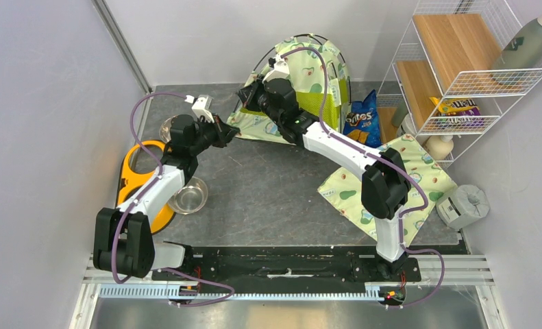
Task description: Set up the pet tent
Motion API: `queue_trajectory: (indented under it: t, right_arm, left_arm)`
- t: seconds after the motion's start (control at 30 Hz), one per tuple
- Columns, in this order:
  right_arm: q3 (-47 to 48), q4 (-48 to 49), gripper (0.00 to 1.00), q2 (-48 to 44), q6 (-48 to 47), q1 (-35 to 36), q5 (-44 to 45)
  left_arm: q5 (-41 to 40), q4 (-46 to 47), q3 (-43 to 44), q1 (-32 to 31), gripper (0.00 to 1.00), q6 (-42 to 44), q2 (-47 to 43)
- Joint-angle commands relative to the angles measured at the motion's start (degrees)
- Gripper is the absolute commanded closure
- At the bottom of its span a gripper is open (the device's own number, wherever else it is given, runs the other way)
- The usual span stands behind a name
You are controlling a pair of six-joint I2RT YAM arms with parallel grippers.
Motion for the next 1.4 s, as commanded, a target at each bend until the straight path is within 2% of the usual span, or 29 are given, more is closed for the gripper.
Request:
queue_trajectory:
  t: [0.0, 0.43, 0.73, 0.8, 0.97, 1.13, 1.37]
  right_arm:
    - [-0.1, 2.1, 1.00, -2.3, -7.2, -3.9, 2.0]
    - [-1.0, 2.6, 1.00, -1.0, -10.4, -1.0, -1.3]
    - [-0.2, 1.5, 1.00, 0.5, -14.4, 0.0, 6.1]
    - [-0.3, 1.8, 1.00, 0.5, -15.0, 0.2, 4.8]
    - [-2.7, 3.9, 1.00, -0.3, -14.5, 0.3, -4.6]
    - [-5.3, 6.3, 1.00, -0.5, -12.4, 0.5, -7.6]
    - [-3.6, 5.1, 1.00, 0.7, -12.5, 1.7, 0.3]
  left_arm:
    - [-2.4, -2.2, 0.4, 1.7, 0.98, 3.9, -2.4]
    - [-2.5, -3.2, 1.6, 1.7, 0.98, 5.2, -3.8]
    - [-2.4, -3.6, 1.4, 1.7, 0.98, 5.6, -4.5]
    - [-2.5, -3.6, 1.5, 1.7, 0.98, 5.6, -4.5]
    - [-2.4, -3.6, 1.9, 1.7, 0.98, 5.7, -4.2]
    - [-0.9, -3.2, 2.1, 1.7, 0.98, 5.1, -4.3]
    - [5.0, -0.2, 1.2, 1.7, 0.98, 4.3, -4.1]
